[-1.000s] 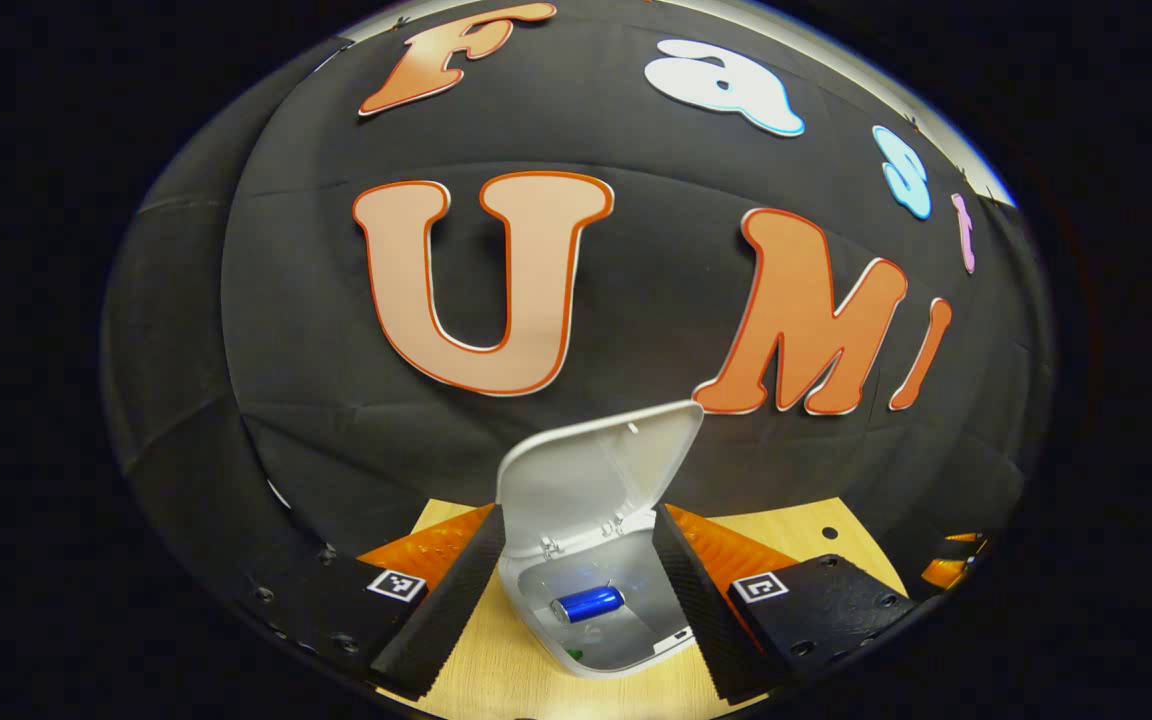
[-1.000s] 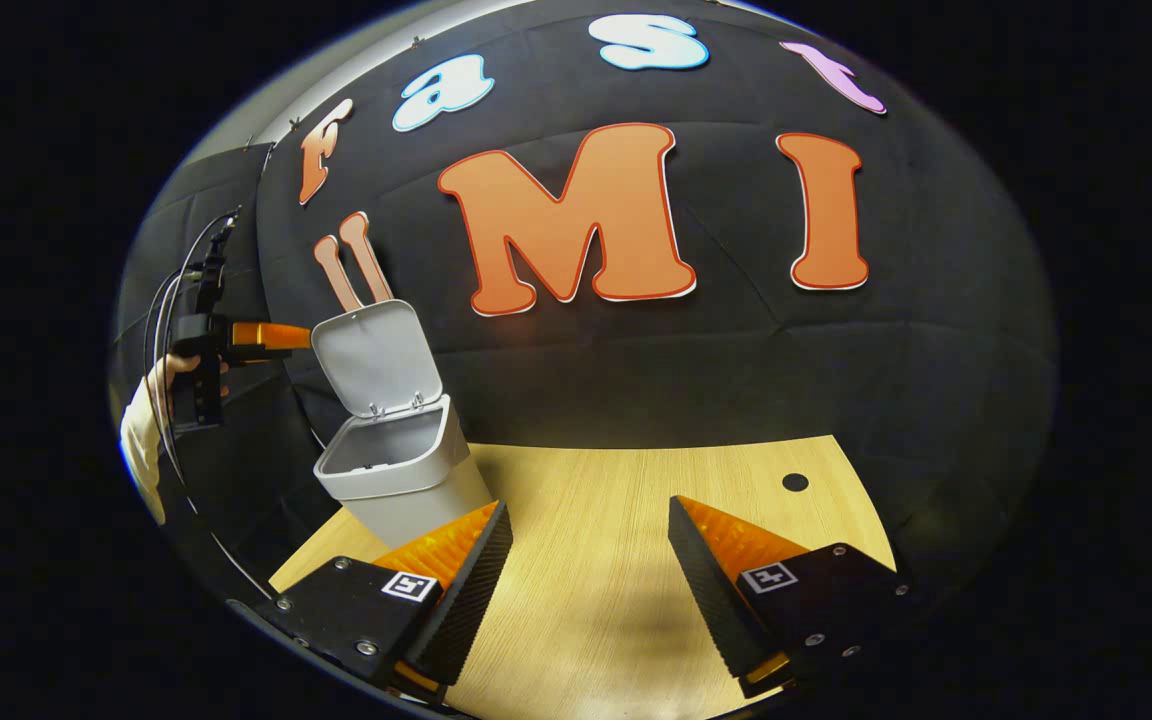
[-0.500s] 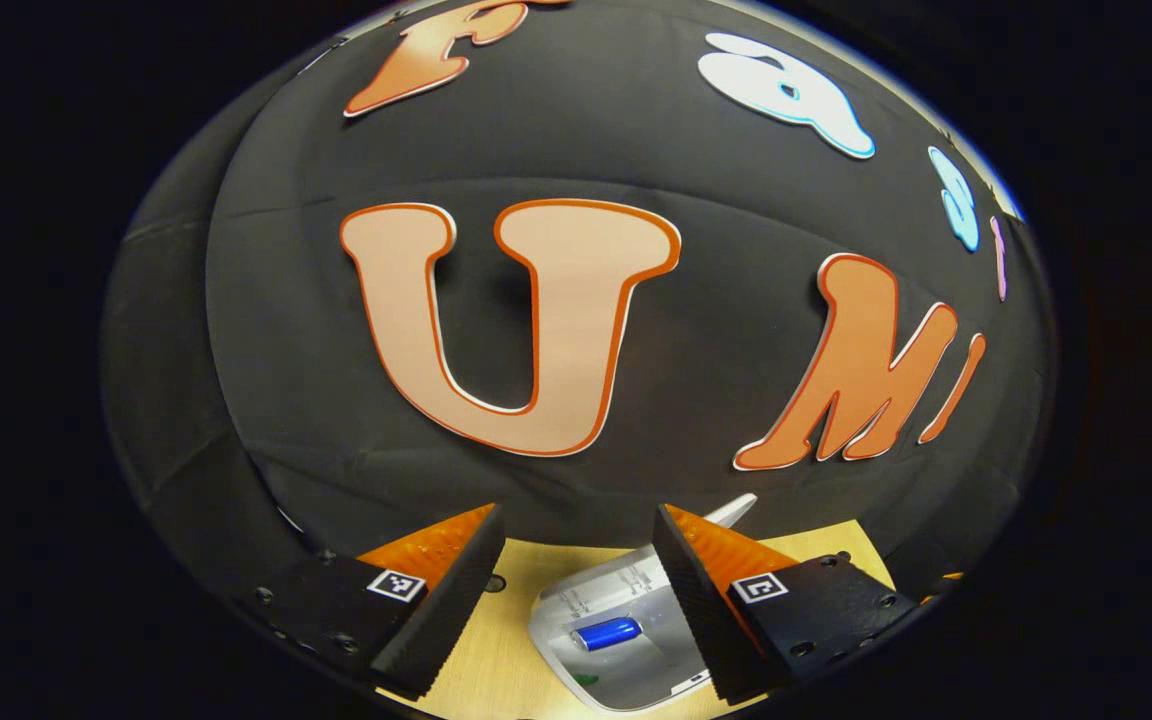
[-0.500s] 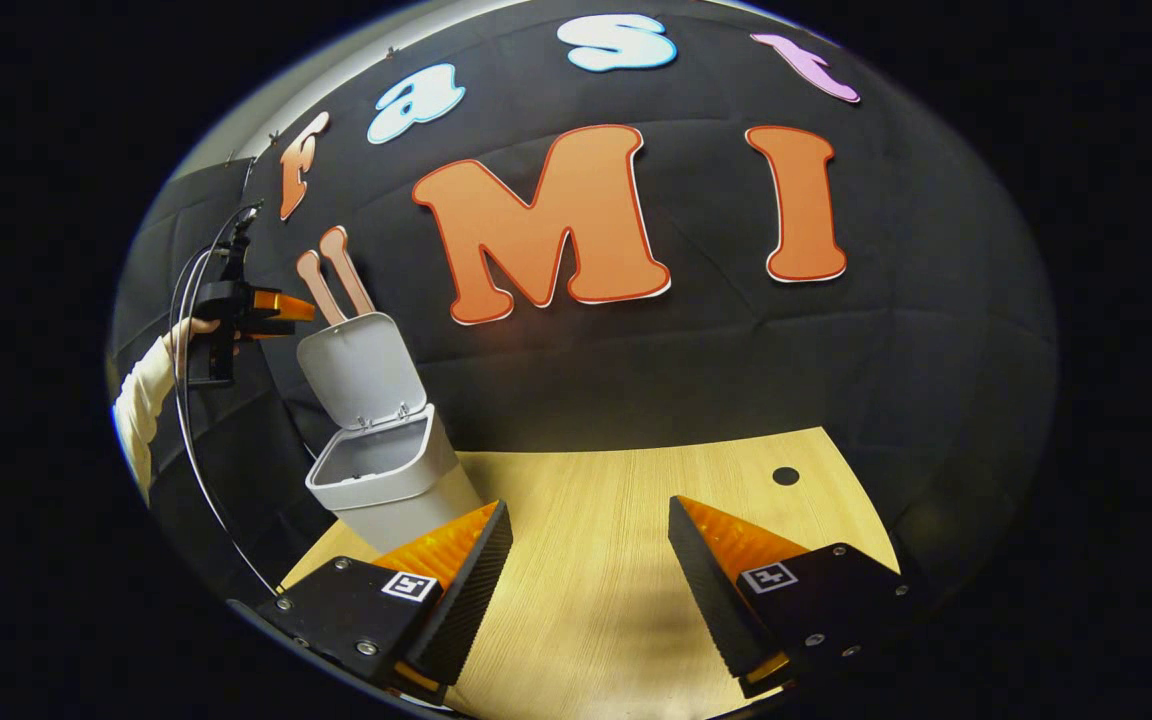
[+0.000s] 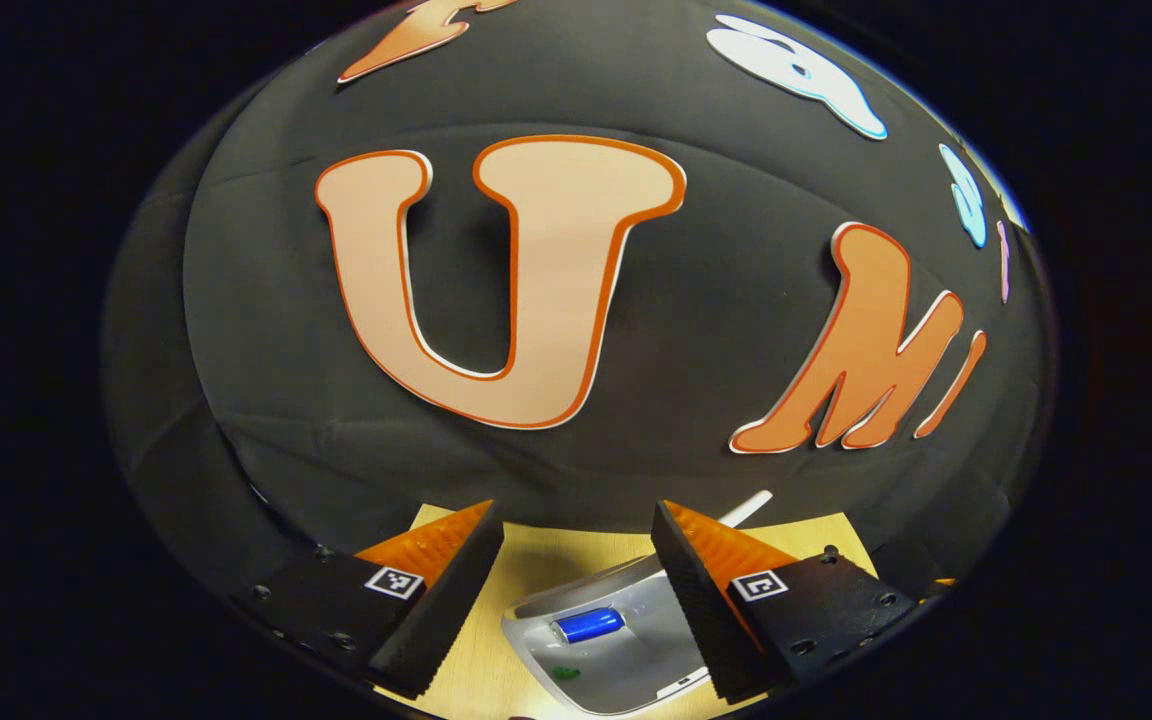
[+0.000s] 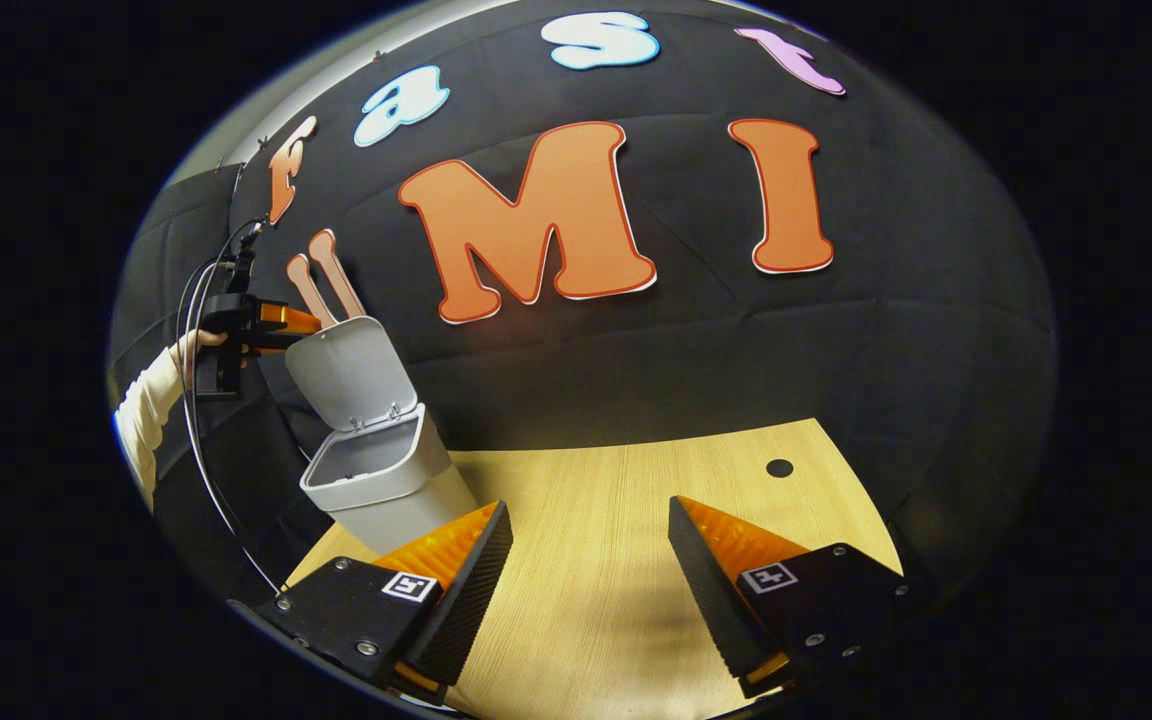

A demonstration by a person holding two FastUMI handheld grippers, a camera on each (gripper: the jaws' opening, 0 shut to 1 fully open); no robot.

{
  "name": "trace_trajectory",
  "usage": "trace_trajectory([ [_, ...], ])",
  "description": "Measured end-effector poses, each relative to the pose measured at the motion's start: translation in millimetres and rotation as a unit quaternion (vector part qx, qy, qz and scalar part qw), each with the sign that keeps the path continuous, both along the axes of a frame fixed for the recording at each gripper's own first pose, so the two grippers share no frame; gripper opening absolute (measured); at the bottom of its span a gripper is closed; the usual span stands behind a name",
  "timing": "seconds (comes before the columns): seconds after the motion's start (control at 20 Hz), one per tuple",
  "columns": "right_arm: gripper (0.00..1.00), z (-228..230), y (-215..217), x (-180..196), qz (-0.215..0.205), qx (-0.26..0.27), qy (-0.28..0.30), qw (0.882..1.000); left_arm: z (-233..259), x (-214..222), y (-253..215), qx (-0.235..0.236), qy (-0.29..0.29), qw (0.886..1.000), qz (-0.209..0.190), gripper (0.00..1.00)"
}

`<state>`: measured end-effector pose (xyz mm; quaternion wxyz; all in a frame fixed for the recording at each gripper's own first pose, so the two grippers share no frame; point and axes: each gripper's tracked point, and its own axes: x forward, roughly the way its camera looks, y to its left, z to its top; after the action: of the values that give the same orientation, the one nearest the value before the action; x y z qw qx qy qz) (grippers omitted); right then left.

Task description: Press the lid of the desktop garbage bin to open it, pick up the crumpled paper on the desktop and throw it into the bin, then pick up the pop can on the desktop and drop it into the bin, and finally close the garbage bin lid.

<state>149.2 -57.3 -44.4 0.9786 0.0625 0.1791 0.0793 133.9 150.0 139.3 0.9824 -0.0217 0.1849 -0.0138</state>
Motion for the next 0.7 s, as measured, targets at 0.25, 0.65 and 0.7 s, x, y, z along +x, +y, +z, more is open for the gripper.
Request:
trace_trajectory([
  [0.25, 0.94, -2, 4, -2, 0.009, 0.009, 0.004, 1.000, -25, -28, -16, 0.034, 0.031, 0.998, -0.030, 0.96],
  [0.65, 0.94, -10, 8, -9, 0.023, 0.014, 0.014, 1.000, -101, -64, -39, 0.033, 0.094, 0.994, -0.049, 0.97],
  [0.7, 0.94, -10, 8, -9, 0.024, 0.014, 0.016, 0.999, -110, -65, -42, 0.034, 0.094, 0.994, -0.050, 0.97],
])
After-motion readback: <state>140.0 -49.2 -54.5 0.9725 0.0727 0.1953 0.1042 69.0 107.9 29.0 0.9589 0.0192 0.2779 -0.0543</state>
